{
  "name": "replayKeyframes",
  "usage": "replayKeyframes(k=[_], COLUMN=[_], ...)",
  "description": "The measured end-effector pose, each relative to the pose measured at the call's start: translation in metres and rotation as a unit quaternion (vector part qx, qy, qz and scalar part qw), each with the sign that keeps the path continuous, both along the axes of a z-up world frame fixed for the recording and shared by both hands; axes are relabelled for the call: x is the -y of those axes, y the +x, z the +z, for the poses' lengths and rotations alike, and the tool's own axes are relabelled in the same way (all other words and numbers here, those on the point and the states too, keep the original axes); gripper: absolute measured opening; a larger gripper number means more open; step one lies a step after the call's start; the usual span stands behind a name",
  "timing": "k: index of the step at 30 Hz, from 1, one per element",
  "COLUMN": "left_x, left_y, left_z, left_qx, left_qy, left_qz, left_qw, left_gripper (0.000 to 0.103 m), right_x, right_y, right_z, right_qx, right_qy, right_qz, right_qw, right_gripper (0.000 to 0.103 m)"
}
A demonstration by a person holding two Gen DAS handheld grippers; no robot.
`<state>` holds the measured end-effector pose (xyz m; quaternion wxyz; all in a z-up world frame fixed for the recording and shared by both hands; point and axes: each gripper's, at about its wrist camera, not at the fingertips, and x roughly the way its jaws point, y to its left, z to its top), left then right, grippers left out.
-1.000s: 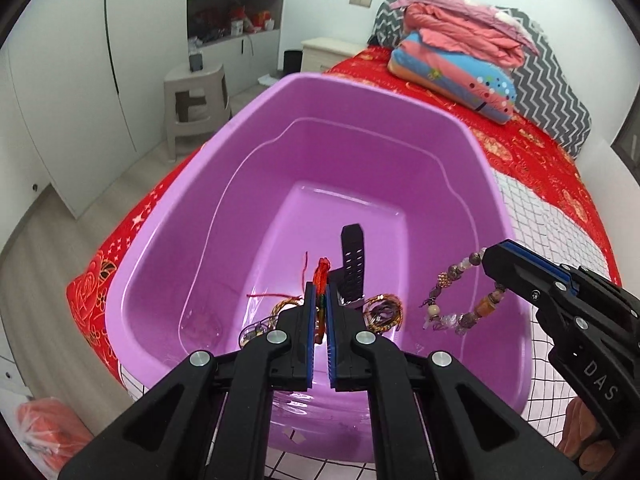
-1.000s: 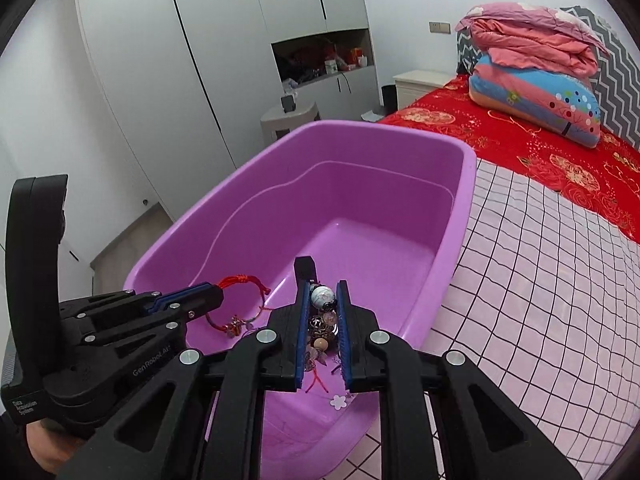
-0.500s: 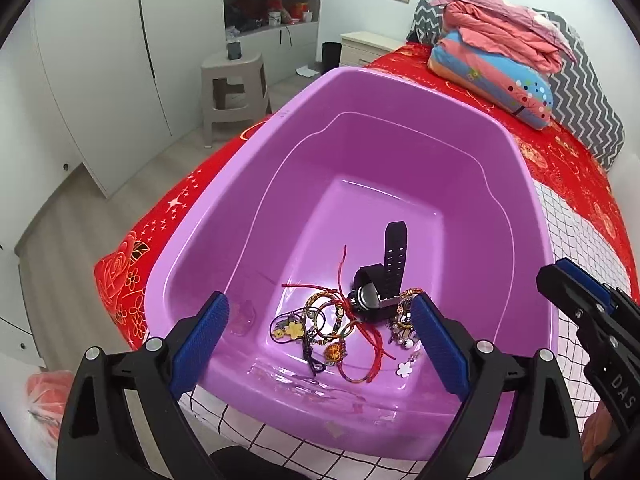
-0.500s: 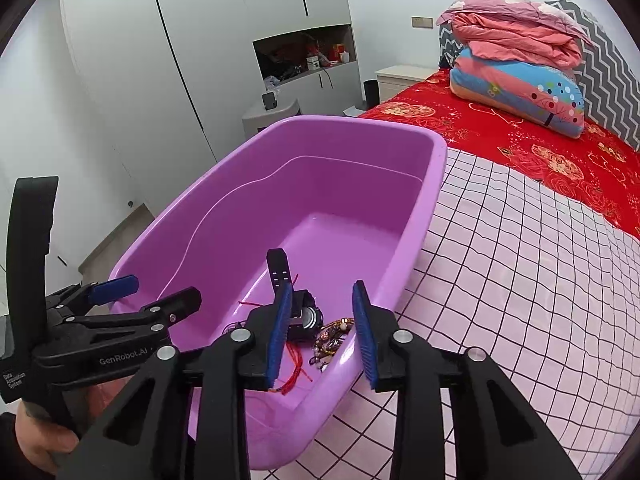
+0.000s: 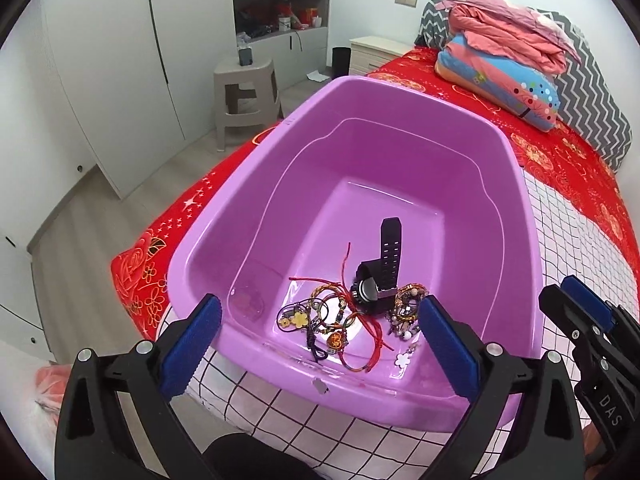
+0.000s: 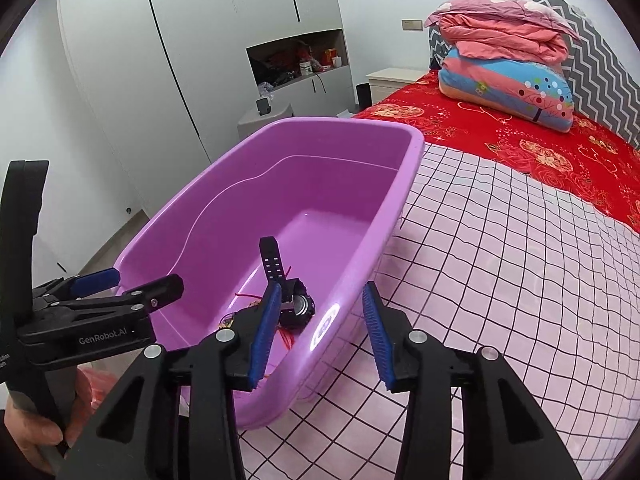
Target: Organize jewelry
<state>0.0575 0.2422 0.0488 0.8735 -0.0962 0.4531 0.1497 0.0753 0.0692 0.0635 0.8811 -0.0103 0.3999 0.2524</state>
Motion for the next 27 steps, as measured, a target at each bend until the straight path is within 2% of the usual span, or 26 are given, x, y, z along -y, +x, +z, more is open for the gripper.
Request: replayKeyframes(k=[7, 27], left_x=[0.005, 0.013], left_y=[-0.007, -0.014], left_z=[0.009, 0.014], left_qx=[0.006, -0.001], left_qy=[0.025, 0.031], left_qz=[0.013, 0.013], left_qw=[0.9996, 0.9994], left_gripper=[0.097, 0.097], right_x=[0.010, 0.013], right_y=[-0.005, -0.017], right_z=[0.001, 0.000], right_qx=[-0.010, -0.016], right_qy=[0.002, 0.004], right_qz=[-0.011, -0.008], right_qw=[1.000, 1.000], right_gripper=[0.049, 0.052])
